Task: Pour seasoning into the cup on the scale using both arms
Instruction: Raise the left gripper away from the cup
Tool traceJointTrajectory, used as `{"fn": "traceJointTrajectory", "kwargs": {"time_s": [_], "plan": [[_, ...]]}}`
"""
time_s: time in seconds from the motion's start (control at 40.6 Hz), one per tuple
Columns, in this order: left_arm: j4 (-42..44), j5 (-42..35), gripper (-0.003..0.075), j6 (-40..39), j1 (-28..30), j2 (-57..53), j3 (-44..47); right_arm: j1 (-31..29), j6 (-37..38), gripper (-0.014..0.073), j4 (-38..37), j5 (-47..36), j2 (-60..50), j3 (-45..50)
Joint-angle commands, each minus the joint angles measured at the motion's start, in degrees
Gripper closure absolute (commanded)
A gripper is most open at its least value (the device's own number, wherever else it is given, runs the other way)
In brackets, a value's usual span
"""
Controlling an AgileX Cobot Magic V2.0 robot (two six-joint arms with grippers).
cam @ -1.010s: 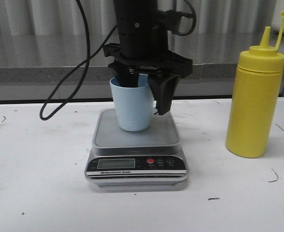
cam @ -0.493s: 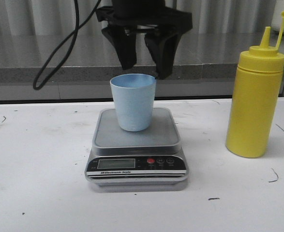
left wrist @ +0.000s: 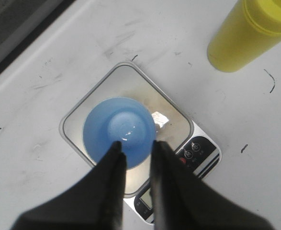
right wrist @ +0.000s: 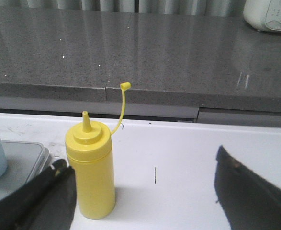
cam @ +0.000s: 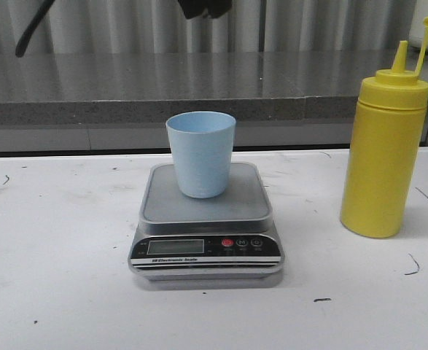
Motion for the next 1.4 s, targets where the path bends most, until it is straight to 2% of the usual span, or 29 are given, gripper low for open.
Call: {"fn": "traceJointTrajectory", "kwargs": {"time_s": [0.0,0.148,0.296,0.616,0.813,1.182,1.38], "plan": [[0.17,0.78,0.0738,-0.22,0.19,-4.56,-0.74,-0.05,-0.59,-0.0013,0.32,-4.7,0.77,-1.93],[0.17,0.78,0.074,-0.22,2.38,-7.73,4.4,-0.05,-0.59,-0.0013,0.32,-4.7,0.77,-1.93],[0.17,-1.77,0.074,-1.14,7.92,-12.83,13.5,-0.05,-0.59,-0.0013,0.32,-4.7,0.77,-1.93],[-4.42,-15.02,0.074,-2.15,23.6,-30.1,37.58,-0.05,-0.59,-0.0013,0.32,-4.7,0.77,-1.93],[-4.42,-25.12,0.074,-2.15,29.06,-40.85,50.82,-0.05,-0.59,-0.0013,0.32,-4.7,0.77,-1.93],[-4.86,-44.5,0.074,-2.15,30.39,-67.21,73.67,-0.05,-0.59,-0.0013,0.32,-4.83,0.85,-1.7],[-4.86,-48.63,0.074,-2.15,30.39,-81.91,82.67,-0.05,-0.59,-0.0013,0.32,-5.95,0.85,-0.62]]}}
